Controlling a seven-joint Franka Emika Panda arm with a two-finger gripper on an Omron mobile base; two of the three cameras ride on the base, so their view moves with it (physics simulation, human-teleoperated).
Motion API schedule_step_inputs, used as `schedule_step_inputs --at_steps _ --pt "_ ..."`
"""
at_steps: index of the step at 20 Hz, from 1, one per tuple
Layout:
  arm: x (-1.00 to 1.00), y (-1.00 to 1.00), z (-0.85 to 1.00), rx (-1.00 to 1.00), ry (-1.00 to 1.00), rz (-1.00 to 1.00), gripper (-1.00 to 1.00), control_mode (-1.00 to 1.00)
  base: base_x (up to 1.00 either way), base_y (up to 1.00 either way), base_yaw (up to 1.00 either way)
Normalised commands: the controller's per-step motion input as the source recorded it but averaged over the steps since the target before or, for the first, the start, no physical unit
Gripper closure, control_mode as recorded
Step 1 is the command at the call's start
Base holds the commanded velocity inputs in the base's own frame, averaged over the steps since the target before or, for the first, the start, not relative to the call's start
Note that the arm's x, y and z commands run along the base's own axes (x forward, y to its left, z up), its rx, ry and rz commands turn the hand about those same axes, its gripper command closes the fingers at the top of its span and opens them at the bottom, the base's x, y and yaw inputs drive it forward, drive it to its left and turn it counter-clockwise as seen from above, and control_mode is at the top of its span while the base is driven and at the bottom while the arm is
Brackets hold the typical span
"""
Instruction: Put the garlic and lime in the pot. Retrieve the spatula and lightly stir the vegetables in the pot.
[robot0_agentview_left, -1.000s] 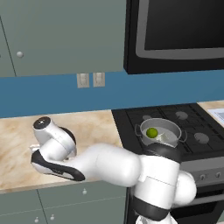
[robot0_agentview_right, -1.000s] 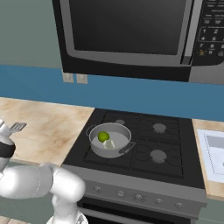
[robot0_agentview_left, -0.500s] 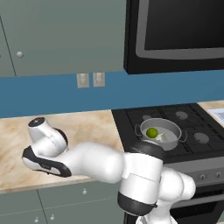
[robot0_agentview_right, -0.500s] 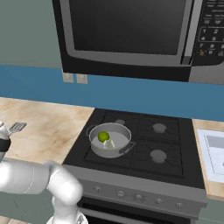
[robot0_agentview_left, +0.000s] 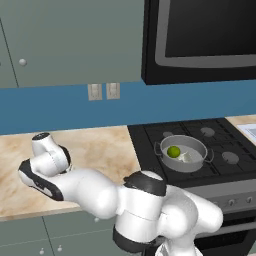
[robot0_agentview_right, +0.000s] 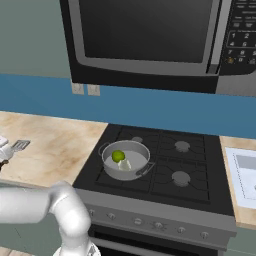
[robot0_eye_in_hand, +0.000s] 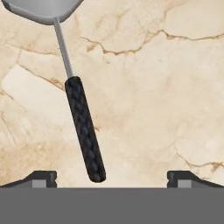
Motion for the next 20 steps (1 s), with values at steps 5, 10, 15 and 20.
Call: schedule_step_inputs --at_steps 5,10,15,20 --pt "0.0 0.21 -0.28 -0.03 -0.01 0.0 -1.0 -1.0 0.0 0.0 0.0" --pt "0.05 0.14 -0.24 -0.02 -0.08 0.0 -1.0 -1.0 0.0 0.0 0.0" --pt "0.16 0.0 -0.14 0.0 -0.05 0.0 -1.0 -1.0 0.0 0.0 0.0" --pt "0.02 0.0 -0.12 0.0 -0.02 0.0 -1.0 -1.0 0.0 0.0 0.0"
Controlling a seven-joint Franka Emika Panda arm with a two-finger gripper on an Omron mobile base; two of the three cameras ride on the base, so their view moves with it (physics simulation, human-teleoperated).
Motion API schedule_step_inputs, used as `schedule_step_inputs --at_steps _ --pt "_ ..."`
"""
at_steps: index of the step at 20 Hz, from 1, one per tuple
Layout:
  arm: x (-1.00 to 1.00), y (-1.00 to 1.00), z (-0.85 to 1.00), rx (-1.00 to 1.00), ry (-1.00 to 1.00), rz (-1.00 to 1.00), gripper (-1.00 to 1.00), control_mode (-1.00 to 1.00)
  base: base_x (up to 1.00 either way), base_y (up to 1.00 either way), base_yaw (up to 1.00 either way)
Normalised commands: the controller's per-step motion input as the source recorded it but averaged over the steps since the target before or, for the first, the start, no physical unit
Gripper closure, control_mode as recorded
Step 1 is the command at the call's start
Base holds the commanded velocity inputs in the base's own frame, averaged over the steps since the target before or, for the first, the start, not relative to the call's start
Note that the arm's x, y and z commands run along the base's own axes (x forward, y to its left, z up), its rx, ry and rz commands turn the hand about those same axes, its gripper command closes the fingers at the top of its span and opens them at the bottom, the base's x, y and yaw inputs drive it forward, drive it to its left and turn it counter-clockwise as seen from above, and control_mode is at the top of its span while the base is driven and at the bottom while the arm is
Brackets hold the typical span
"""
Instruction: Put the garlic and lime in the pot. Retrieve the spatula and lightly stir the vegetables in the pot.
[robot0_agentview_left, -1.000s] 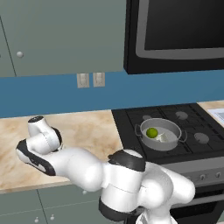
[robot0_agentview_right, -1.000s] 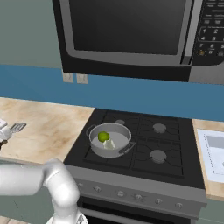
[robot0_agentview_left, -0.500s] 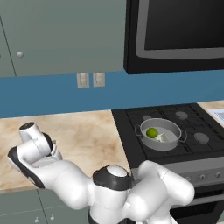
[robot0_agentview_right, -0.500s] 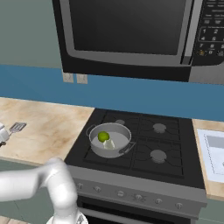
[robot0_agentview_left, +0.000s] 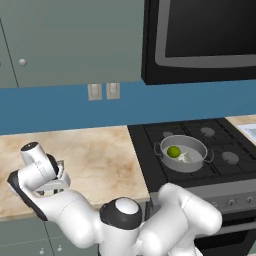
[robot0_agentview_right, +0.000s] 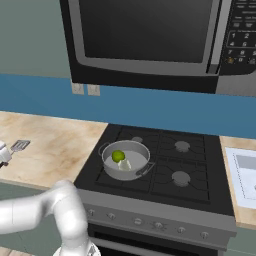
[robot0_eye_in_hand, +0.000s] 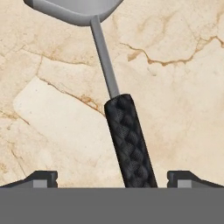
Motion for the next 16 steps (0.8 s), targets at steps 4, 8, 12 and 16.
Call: schedule_step_inputs --at_steps 4,8,12,16 --pt "0.0 0.0 -0.17 0.0 0.0 0.0 -1.0 -1.0 0.0 0.0 0.0" --pt "0.0 0.0 -0.18 0.0 0.0 0.0 -1.0 -1.0 0.0 0.0 0.0" --pt "0.0 -0.02 -0.18 0.0 -0.03 0.0 -1.0 -1.0 0.0 0.0 0.0" --pt "-0.02 -0.12 -0.27 0.0 -0.06 0.0 -1.0 -1.0 0.0 0.0 0.0"
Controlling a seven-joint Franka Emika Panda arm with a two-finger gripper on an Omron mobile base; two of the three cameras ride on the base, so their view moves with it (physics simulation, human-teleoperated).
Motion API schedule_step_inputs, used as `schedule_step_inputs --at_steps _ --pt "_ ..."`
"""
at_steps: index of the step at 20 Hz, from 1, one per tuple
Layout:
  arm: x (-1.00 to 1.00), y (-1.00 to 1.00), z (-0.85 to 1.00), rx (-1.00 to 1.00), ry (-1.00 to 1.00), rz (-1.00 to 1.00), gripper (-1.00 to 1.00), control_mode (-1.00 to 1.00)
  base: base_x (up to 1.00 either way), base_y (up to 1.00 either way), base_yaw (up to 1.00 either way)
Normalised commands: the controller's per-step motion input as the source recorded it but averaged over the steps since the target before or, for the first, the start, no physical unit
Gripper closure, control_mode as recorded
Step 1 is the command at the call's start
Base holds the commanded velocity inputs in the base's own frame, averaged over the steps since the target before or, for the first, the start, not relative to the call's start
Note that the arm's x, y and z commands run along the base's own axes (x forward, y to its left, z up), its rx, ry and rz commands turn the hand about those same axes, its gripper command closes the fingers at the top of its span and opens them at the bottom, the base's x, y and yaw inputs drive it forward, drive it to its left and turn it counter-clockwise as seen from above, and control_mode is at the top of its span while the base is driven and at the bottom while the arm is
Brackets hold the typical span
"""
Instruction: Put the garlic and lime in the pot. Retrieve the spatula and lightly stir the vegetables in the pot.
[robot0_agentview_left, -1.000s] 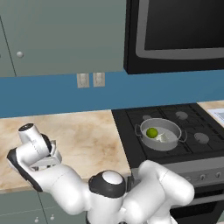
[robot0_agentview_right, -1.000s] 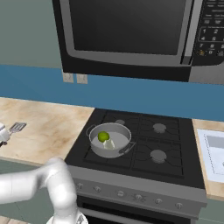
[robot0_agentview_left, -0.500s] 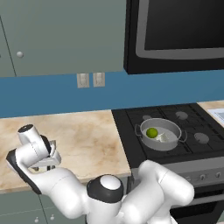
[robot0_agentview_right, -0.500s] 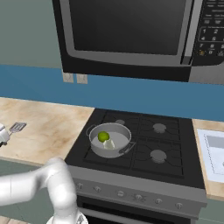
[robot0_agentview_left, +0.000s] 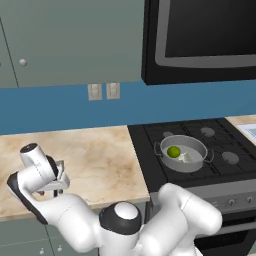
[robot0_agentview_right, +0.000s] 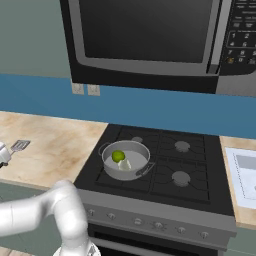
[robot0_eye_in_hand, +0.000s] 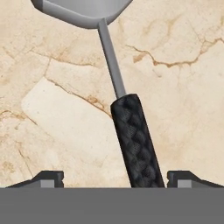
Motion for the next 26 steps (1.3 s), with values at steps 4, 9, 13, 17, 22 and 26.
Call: schedule_step_inputs --at_steps 4,9,13,17,22,26 --pt "-0.08 -0.13 -0.35 0.0 -0.09 0.02 -1.0 -1.0 0.0 0.0 0.0" --pt "-0.03 -0.18 -0.36 0.0 -0.07 0.01 -1.0 -1.0 0.0 0.0 0.0" --pt "0.0 -0.2 -0.36 0.06 0.0 0.0 -1.0 -1.0 0.0 0.0 0.0" --pt "0.0 -0.13 -0.47 0.13 0.0 0.0 1.0 -1.0 0.0 0.0 0.0" --pt "0.0 -0.15 -0.55 0.18 0.0 0.0 1.0 -1.0 0.0 0.0 0.0" --pt "0.0 -0.01 -0.59 0.11 0.0 0.0 1.0 -1.0 0.0 0.0 0.0"
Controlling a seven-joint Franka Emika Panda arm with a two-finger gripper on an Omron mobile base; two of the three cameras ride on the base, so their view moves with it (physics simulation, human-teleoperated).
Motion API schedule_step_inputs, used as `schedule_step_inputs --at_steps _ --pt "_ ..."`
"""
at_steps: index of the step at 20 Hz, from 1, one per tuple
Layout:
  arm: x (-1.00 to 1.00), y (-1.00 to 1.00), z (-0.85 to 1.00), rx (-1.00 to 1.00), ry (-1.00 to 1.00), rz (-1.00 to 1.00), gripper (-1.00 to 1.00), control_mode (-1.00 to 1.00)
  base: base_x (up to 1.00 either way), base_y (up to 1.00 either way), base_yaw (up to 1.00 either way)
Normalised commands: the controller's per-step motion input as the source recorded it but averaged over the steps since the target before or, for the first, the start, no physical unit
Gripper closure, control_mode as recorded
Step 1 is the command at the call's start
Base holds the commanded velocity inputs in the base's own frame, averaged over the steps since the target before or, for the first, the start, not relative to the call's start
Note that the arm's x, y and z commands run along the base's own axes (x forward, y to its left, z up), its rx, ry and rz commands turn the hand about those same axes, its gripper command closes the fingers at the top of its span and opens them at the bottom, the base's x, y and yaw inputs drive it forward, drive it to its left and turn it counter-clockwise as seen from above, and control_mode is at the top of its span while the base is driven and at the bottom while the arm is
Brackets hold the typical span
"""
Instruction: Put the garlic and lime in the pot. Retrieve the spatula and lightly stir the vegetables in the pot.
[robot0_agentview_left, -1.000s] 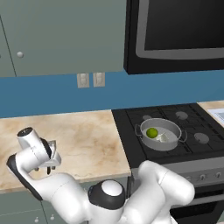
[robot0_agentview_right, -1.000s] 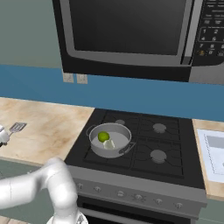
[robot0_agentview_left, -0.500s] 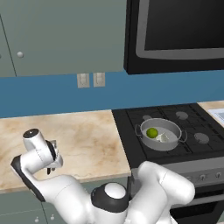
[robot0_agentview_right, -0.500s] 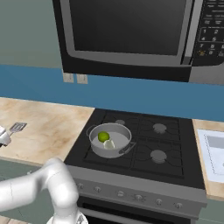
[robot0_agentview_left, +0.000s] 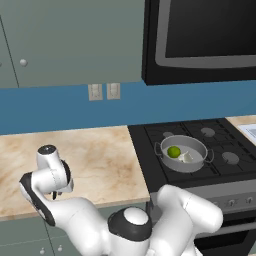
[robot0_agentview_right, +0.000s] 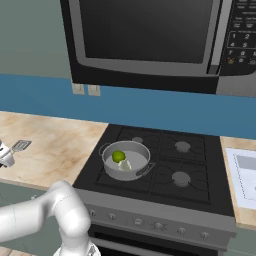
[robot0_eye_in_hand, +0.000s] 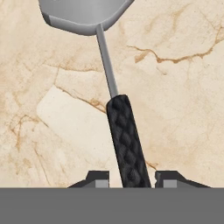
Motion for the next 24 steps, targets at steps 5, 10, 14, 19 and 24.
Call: schedule_step_inputs --at_steps 5,10,14,19,24 --pt "0.0 0.0 -0.54 0.02 0.0 0.0 1.0 -1.0 0.0 0.0 0.0" --pt "-0.04 -0.02 -0.49 0.0 0.0 0.0 1.0 -1.0 0.0 0.0 0.0" --pt "-0.07 -0.08 -0.33 0.0 0.0 0.0 1.0 -1.0 0.0 0.0 0.0" --pt "-0.22 -0.05 -0.11 0.0 0.0 0.0 1.0 -1.0 0.0 0.0 0.0" --pt "-0.18 0.0 0.0 0.0 0.0 0.0 1.0 -1.0 0.0 0.0 0.0"
